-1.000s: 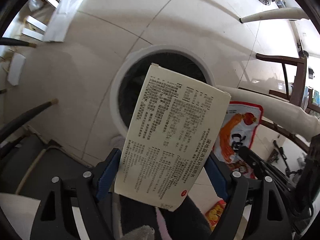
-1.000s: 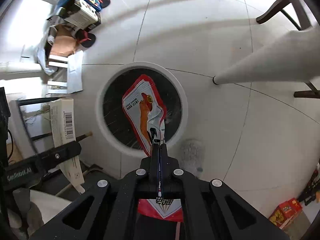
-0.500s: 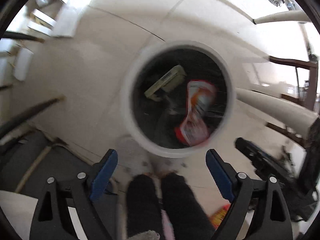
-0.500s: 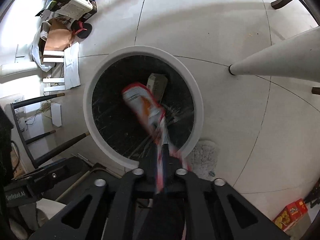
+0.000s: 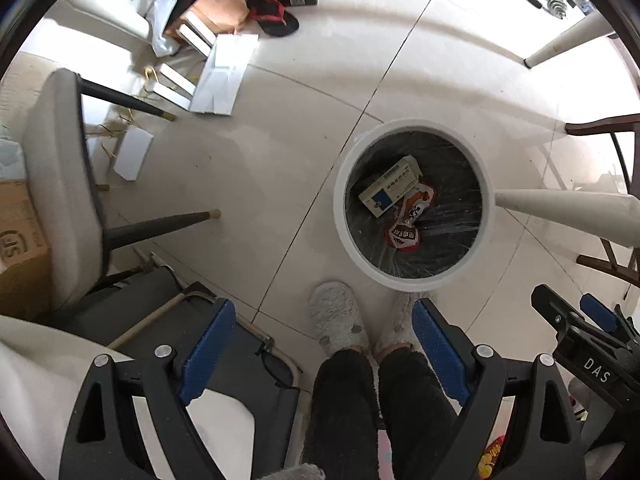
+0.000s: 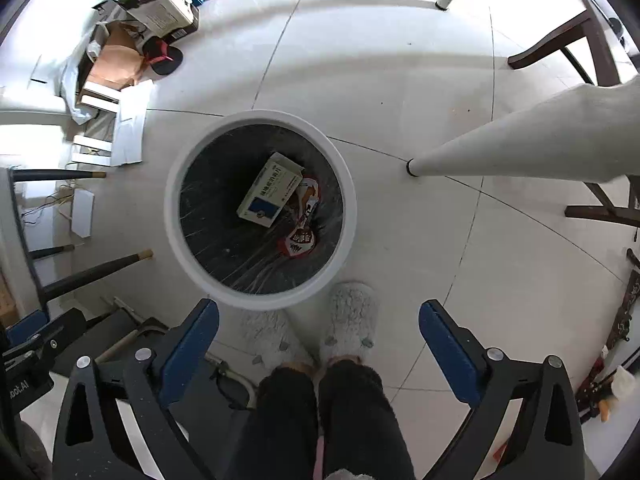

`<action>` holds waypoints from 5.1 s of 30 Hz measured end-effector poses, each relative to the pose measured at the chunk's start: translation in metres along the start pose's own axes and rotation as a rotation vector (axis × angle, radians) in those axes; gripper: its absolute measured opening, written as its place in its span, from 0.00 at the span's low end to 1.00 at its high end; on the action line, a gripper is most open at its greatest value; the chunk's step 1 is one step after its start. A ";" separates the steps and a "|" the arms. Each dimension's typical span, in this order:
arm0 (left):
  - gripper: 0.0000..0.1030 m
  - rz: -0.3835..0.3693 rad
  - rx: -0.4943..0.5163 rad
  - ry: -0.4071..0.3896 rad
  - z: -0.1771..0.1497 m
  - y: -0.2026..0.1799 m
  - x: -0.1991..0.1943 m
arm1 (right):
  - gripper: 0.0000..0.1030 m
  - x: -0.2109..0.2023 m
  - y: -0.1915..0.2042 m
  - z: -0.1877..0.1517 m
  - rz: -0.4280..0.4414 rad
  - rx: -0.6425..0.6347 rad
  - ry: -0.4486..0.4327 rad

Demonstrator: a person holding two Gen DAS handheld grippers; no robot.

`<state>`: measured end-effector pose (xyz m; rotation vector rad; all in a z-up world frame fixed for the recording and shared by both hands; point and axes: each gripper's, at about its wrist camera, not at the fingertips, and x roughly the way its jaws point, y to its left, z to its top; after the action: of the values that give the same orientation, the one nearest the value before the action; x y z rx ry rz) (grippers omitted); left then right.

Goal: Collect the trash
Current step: 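Open the left tool and right tool to drop both items into the bin, then grasp the Pure Milk carton with the left tool while the right tool grasps the white leaflet card, then lift the milk carton and leaflet card and carry them over the bin, then open both tools to drop the carton and card into the bin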

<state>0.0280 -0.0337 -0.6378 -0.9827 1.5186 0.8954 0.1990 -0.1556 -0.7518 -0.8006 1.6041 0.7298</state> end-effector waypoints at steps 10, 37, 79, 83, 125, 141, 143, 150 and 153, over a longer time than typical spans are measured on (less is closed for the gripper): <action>1.00 0.015 0.057 -0.073 -0.026 0.002 -0.096 | 0.99 -0.116 0.007 -0.035 0.011 -0.001 -0.062; 1.00 0.150 0.069 -0.409 0.085 -0.067 -0.367 | 0.99 -0.457 -0.005 0.082 0.016 -0.268 -0.218; 0.47 0.123 -0.056 -0.156 0.267 -0.122 -0.277 | 0.85 -0.388 -0.027 0.342 -0.095 -0.344 -0.077; 0.47 0.149 -0.044 -0.184 0.248 -0.127 -0.284 | 0.77 -0.394 -0.031 0.326 -0.082 -0.338 -0.136; 0.47 -0.242 -0.171 -0.062 -0.032 0.006 -0.128 | 0.76 -0.227 -0.008 -0.058 0.167 -0.091 -0.081; 0.47 -0.402 -0.153 0.193 0.064 -0.036 0.117 | 0.76 0.050 -0.007 0.017 0.123 -0.116 0.103; 0.48 -0.383 -0.136 0.208 0.070 -0.042 0.130 | 0.76 0.064 -0.006 0.023 0.124 -0.125 0.112; 0.85 -0.314 -0.121 0.170 0.075 -0.031 0.135 | 0.76 0.107 0.000 0.038 0.123 -0.149 0.174; 0.86 -0.292 -0.127 0.165 0.072 -0.025 0.131 | 0.77 0.112 0.008 0.040 0.115 -0.167 0.188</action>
<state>0.0656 0.0063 -0.7793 -1.3604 1.4188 0.7218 0.2012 -0.1315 -0.8681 -0.9256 1.7865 0.9023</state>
